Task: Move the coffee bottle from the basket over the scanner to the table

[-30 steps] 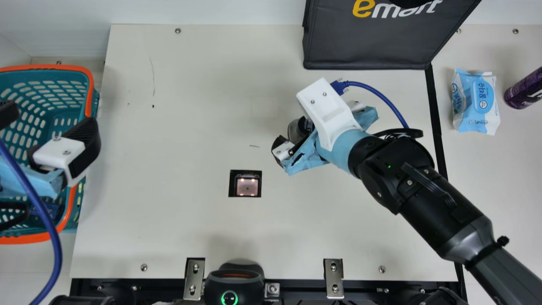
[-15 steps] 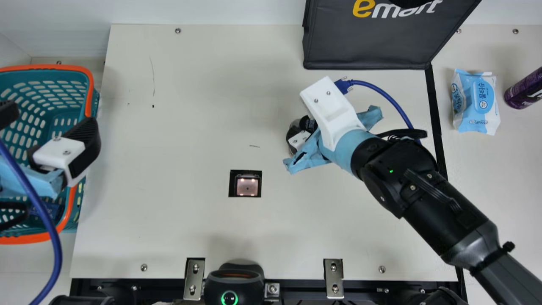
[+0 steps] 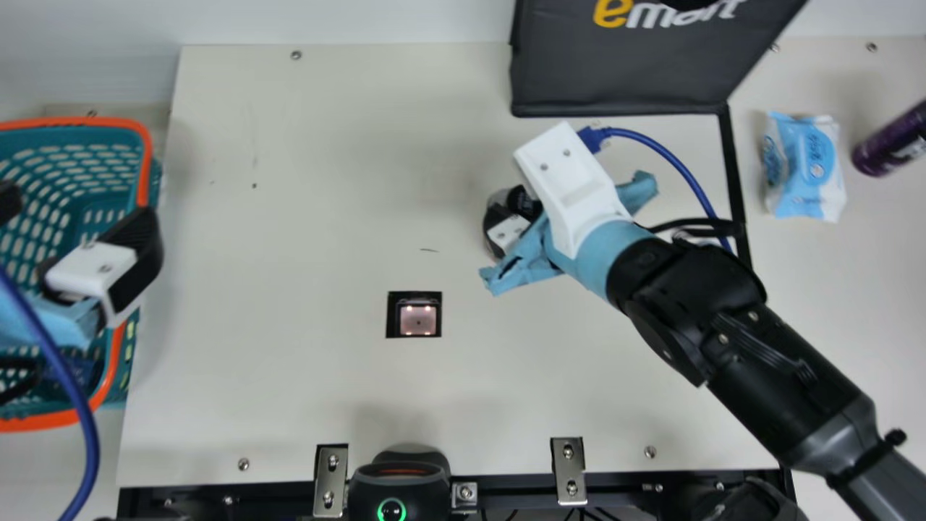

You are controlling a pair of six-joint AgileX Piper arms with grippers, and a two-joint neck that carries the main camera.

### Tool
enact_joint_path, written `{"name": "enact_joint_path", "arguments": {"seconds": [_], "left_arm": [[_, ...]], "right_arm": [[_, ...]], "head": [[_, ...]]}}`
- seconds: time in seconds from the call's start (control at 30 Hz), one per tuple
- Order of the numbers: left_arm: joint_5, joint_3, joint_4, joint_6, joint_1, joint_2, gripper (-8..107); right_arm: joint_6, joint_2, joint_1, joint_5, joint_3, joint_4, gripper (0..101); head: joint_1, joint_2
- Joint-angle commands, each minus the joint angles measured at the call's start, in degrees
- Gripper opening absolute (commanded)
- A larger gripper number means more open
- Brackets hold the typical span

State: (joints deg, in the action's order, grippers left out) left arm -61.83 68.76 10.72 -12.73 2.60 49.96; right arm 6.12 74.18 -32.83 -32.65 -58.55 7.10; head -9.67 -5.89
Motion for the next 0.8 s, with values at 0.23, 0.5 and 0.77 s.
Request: {"name": "enact_joint_path", "arguments": {"seconds": [0.23,0.5,0.77], "left_arm": [[0.0,0.0,0.0,0.0,0.0,0.0,90],[0.0,0.0,0.0,0.0,0.0,0.0,90],[0.0,0.0,0.0,0.0,0.0,0.0,90]], "right_arm": [[-2.2,-3.3,9.6,0.6,2.5,-4.6,0],[-9.6,-8.2,24.8,1.0,5.8,-14.8,0],[-18.2,-10.5,41.1,-0.3,7.1,-23.2,0]], "head": [[1.7,-14.4],[1.7,-15.7],[1.7,-15.7]]}}
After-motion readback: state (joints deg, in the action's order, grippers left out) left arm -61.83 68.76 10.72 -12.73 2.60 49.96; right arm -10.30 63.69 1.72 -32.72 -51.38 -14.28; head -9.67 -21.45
